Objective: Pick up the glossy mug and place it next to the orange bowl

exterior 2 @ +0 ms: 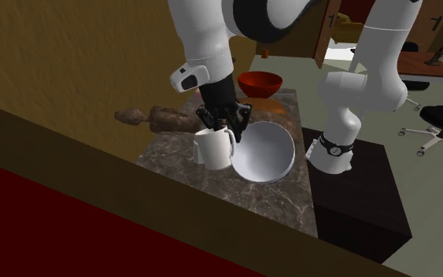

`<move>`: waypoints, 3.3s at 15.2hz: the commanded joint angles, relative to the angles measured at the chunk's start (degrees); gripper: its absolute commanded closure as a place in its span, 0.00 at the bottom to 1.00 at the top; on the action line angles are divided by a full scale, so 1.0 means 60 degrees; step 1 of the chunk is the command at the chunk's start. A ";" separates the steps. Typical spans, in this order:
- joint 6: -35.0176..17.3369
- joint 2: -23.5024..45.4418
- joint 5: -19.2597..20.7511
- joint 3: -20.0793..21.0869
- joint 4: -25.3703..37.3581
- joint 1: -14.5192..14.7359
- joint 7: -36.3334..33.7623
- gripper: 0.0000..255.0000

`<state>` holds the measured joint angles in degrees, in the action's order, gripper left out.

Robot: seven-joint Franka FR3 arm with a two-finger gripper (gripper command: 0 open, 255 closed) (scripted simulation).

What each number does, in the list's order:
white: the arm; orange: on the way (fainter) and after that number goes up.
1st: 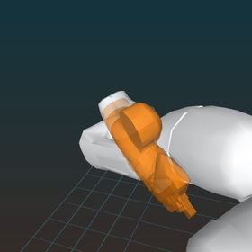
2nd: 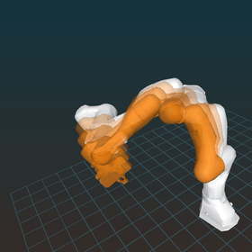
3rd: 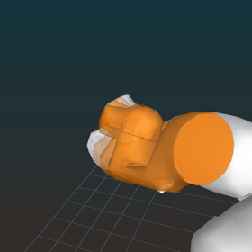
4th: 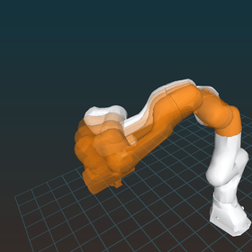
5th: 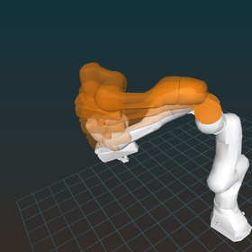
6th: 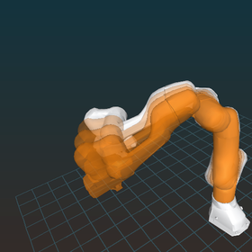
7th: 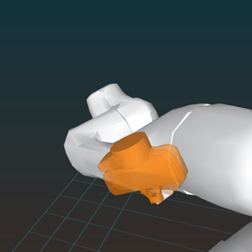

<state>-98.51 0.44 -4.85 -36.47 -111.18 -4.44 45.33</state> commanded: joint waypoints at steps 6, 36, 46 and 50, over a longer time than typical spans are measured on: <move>0.0875 -0.0194 0.0117 0.0008 0.0727 0.0008 -0.0130 1.00; 0.2914 -0.4066 0.2800 -0.0489 -0.0392 -0.1250 0.0879 1.00; 0.3527 -0.5661 0.4405 -0.1212 -0.0924 -0.2366 0.2406 1.00; 0.3746 -0.6048 0.5024 -0.1642 -0.0848 -0.2742 0.3183 1.00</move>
<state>-76.04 -35.08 24.41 -45.92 -115.80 -20.33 63.59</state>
